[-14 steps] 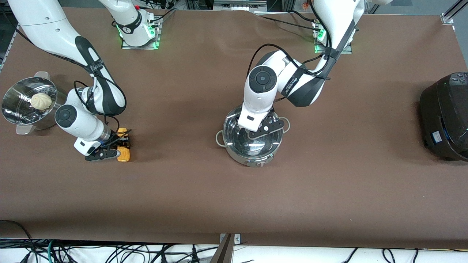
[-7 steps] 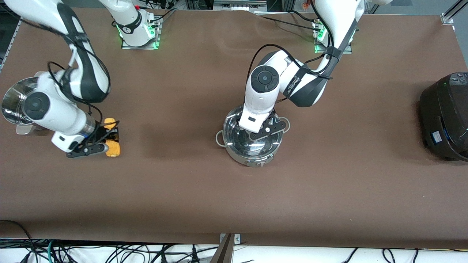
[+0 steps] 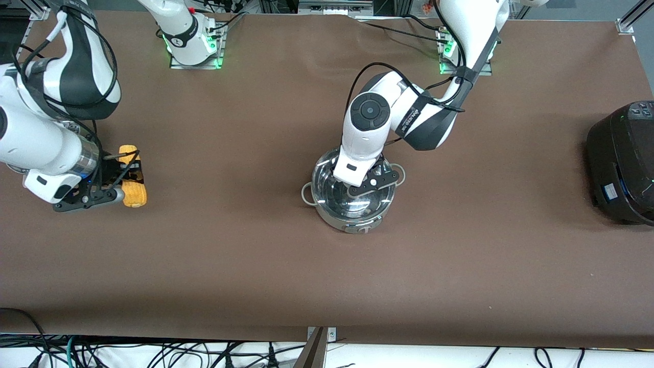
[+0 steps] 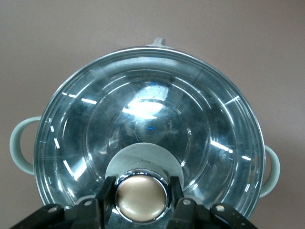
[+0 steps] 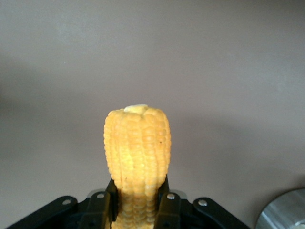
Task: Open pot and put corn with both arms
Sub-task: 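Grasp the glass lid knob with the left gripper while the right lifts corn, then lift the lid off the pot with the left gripper while the right carries corn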
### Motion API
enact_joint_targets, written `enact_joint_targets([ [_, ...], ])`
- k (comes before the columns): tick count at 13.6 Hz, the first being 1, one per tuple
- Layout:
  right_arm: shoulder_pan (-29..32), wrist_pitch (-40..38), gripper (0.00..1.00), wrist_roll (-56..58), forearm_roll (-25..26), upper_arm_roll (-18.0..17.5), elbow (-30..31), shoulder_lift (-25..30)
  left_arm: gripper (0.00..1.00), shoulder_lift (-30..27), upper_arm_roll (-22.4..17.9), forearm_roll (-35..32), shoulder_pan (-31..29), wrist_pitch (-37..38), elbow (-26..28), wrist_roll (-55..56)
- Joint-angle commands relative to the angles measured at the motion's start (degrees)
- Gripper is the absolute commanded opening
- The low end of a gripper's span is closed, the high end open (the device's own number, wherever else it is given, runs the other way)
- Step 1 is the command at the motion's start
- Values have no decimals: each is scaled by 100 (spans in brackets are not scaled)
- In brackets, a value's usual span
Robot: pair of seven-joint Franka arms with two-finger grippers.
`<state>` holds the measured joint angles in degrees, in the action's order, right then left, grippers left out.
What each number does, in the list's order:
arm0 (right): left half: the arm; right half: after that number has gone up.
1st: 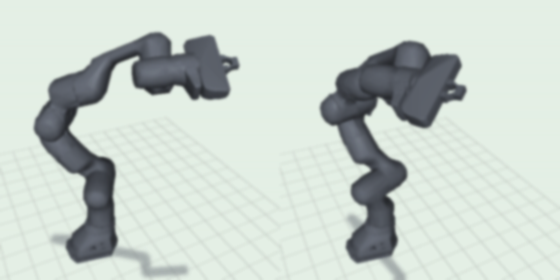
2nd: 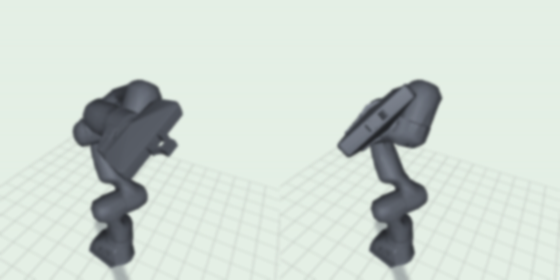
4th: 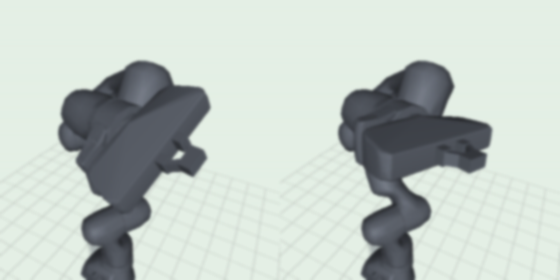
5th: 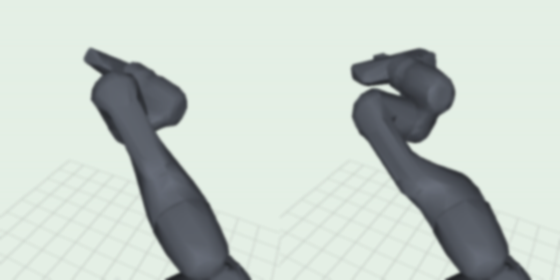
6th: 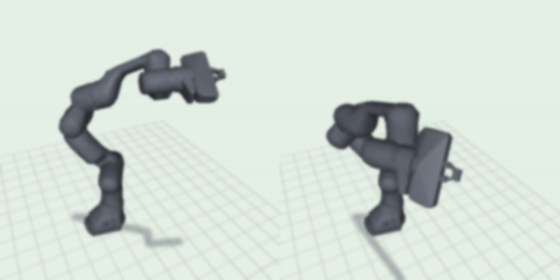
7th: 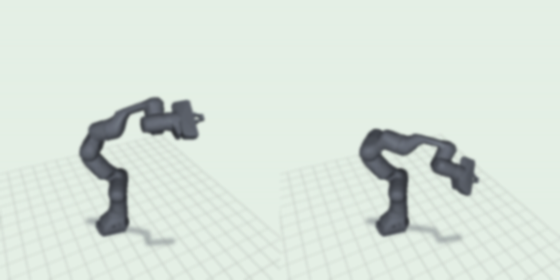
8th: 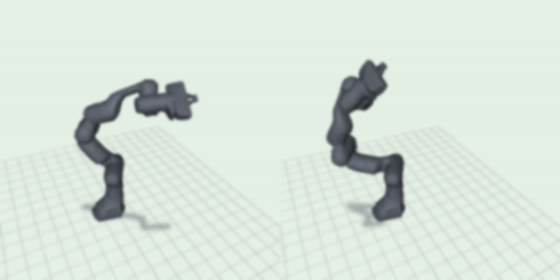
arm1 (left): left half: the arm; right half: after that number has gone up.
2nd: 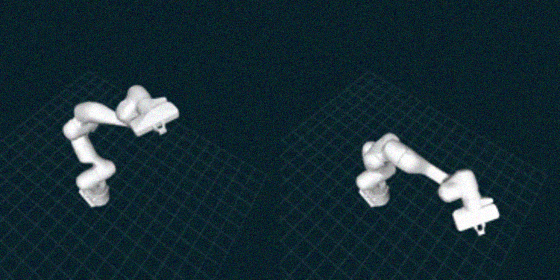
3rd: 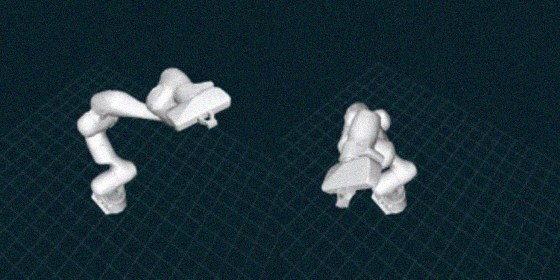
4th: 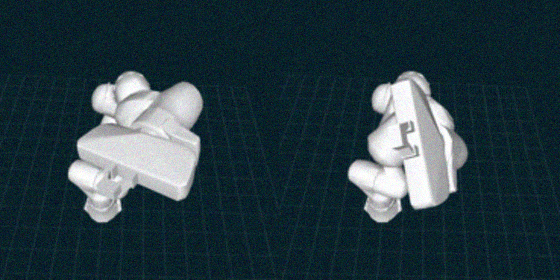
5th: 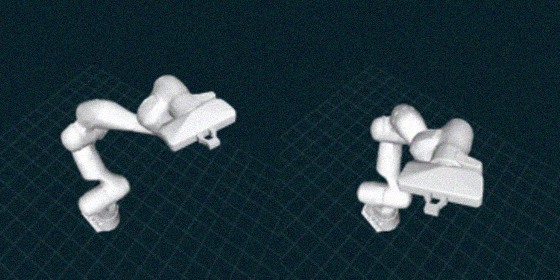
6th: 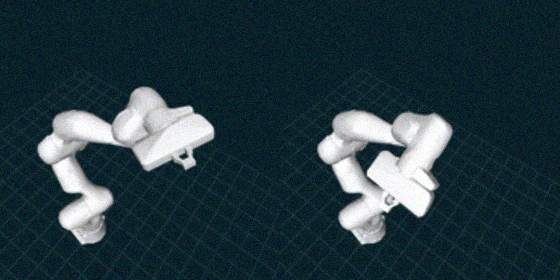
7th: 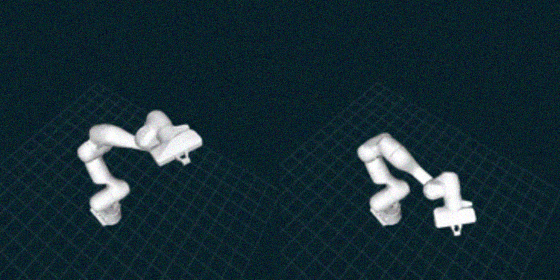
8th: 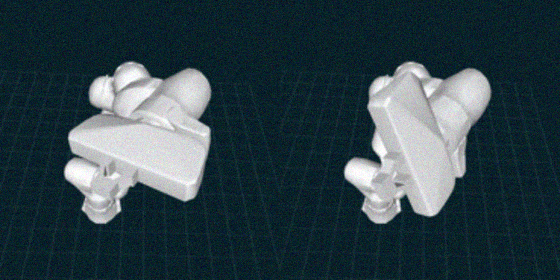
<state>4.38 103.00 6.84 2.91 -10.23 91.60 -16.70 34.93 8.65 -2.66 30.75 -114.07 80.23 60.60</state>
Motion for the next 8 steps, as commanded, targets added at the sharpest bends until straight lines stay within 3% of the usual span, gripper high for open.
enact_joint_targets([
  [1,36,-587,0,2,-53,-41,-563,-88,0,-213,-21,-156,-95,436,-174,-207],
  [5,-42,-650,0,-426,-360,-128,-599,-88,0,-828,-12,185,-788,1008,-140,-941],
  [8,-69,-650,0,-1497,-326,-785,-617,-88,0,-1241,-12,231,-1587,1088,377,-2503],
])
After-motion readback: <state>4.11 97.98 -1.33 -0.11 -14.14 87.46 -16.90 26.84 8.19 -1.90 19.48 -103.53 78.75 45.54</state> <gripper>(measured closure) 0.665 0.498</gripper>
